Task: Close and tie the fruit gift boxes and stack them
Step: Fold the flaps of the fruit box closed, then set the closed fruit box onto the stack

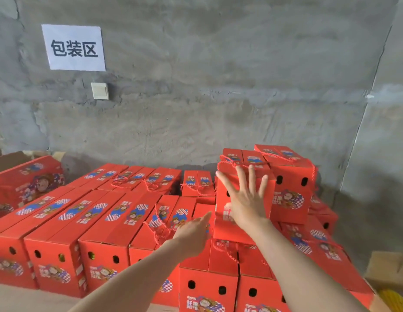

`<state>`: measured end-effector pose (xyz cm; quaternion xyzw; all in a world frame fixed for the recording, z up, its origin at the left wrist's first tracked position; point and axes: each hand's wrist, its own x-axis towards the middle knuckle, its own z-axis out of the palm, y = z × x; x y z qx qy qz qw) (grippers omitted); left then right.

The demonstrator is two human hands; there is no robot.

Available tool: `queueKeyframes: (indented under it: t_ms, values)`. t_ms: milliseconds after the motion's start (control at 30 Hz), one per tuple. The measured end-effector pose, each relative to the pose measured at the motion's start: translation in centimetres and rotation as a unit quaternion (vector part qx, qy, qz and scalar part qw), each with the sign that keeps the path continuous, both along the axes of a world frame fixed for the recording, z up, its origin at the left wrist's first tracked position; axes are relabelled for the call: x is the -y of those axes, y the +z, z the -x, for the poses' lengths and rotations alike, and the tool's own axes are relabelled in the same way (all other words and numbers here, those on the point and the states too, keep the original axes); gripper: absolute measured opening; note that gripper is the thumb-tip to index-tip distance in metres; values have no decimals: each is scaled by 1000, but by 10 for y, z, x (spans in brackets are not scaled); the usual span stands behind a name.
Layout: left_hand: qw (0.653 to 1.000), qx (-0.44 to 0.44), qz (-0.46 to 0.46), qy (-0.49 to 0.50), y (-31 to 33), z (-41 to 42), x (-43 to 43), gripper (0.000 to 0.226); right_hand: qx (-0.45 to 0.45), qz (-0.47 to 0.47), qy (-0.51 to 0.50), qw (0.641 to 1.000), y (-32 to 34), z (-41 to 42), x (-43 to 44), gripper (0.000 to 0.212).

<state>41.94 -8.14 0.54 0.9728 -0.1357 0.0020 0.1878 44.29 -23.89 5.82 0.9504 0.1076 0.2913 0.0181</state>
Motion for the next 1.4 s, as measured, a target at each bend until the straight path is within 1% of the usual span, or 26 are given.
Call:
queueKeyframes:
  t_ms: [67, 167, 267, 367, 467, 567, 667, 733, 800, 900, 967, 1033, 1100, 1167, 1200, 1233, 1267, 1300, 1333, 1400]
  values:
    - [996, -15, -81, 29, -21, -13, -6, 64, -9, -9, -10, 1000, 1, -21, 10, 118]
    - [985, -52, -152, 66, -37, -33, -9, 63, -2, -14, -21, 1000, -3, -52, 20, 124]
    - [971, -62, -229, 43, -33, -54, -8, 60, 17, -34, -22, 999, -10, -86, 20, 121]
    - [953, -46, -300, 13, -28, -67, -10, 66, 27, -42, -27, 998, -11, -117, 19, 122]
    - [950, -36, -312, 6, -31, -71, -15, 67, 28, -41, -37, 998, -13, -140, 17, 119]
    - [950, -31, -312, 1, -31, -73, -17, 65, 24, -48, -30, 998, -12, -148, 16, 111]
    - [948, -45, -315, 4, -28, -71, -15, 65, -1, -67, -10, 998, -13, -140, 14, 103]
    - [947, -47, -317, 6, -26, -69, -14, 65, 0, -97, -3, 995, -31, -125, 9, 92]
    - [947, -48, -317, 11, -26, -67, -11, 64, -38, -132, -12, 990, -66, -104, 3, 80]
    - [948, -47, -315, 15, -29, -65, -8, 63, -192, -168, -36, 966, -114, -83, 1, 64]
    - [948, -47, -314, 20, -31, -64, -8, 62, -265, -155, -63, 950, -123, -83, 1, 57]
    - [947, -46, -316, 24, -33, -64, -8, 61, -293, -134, -78, 944, -119, -84, 1, 55]
    - [950, -54, -306, 25, -35, -65, -9, 60, -327, -112, -93, 934, -107, -85, 0, 51]
    - [963, -76, -257, 14, -33, -64, -15, 58, -358, -82, -92, 926, -92, -75, -4, 45]
    - [971, -82, -222, 11, -31, -62, -20, 58, -344, -69, -73, 933, -85, -66, -10, 40]
    - [978, -76, -191, 14, -29, -57, -27, 58, -307, -66, -43, 948, -80, -54, -18, 35]
    - [985, -50, -167, 19, -27, -49, -33, 57, -265, -81, -13, 961, -78, -40, -27, 31]
    - [990, -9, -138, 20, -25, -38, -39, 52, -235, -110, 12, 966, -75, -24, -36, 28]
    - [995, 41, -91, 16, -22, -26, -44, 43, -213, -139, 41, 966, -72, -7, -47, 28]
    - [994, 105, 23, 3, -17, 8, -58, 28, -207, -170, 97, 959, -64, 28, -71, 33]
